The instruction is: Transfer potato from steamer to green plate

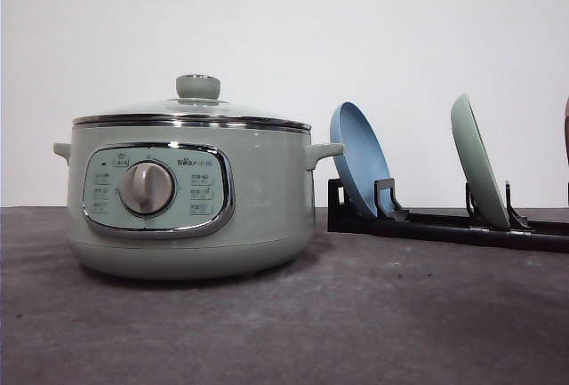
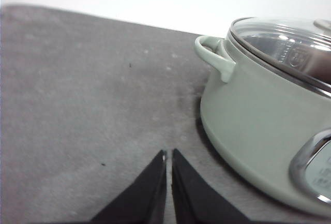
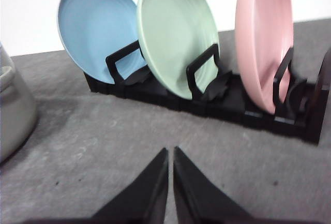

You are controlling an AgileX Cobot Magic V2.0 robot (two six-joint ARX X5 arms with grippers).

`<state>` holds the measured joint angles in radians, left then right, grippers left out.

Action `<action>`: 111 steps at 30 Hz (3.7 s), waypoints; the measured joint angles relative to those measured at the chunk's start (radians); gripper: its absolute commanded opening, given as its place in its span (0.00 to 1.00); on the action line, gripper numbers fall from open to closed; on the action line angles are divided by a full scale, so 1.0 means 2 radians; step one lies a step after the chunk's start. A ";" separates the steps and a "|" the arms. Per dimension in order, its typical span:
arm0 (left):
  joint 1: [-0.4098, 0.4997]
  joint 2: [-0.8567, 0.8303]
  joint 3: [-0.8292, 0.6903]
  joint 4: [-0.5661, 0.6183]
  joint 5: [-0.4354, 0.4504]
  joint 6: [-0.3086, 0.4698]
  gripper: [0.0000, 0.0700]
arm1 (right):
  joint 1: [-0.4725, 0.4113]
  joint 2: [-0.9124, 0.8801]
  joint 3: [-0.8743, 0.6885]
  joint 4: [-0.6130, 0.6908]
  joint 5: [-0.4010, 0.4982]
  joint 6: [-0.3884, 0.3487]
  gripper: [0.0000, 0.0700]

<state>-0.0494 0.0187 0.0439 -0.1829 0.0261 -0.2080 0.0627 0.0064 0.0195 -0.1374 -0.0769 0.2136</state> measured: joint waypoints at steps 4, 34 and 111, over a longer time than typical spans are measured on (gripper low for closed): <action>-0.007 0.011 0.026 0.003 0.000 -0.062 0.02 | 0.005 0.010 0.025 -0.022 0.000 0.044 0.00; -0.100 0.393 0.548 -0.202 0.145 0.029 0.02 | 0.018 0.341 0.505 -0.277 -0.175 -0.017 0.01; -0.129 0.436 0.562 -0.261 0.146 0.057 0.97 | -0.039 0.869 0.798 -0.248 -0.159 0.002 0.78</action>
<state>-0.3067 0.8917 1.1671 -0.7044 0.3180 -0.0948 -0.0144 1.7451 1.6154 -0.6343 -0.3958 0.2177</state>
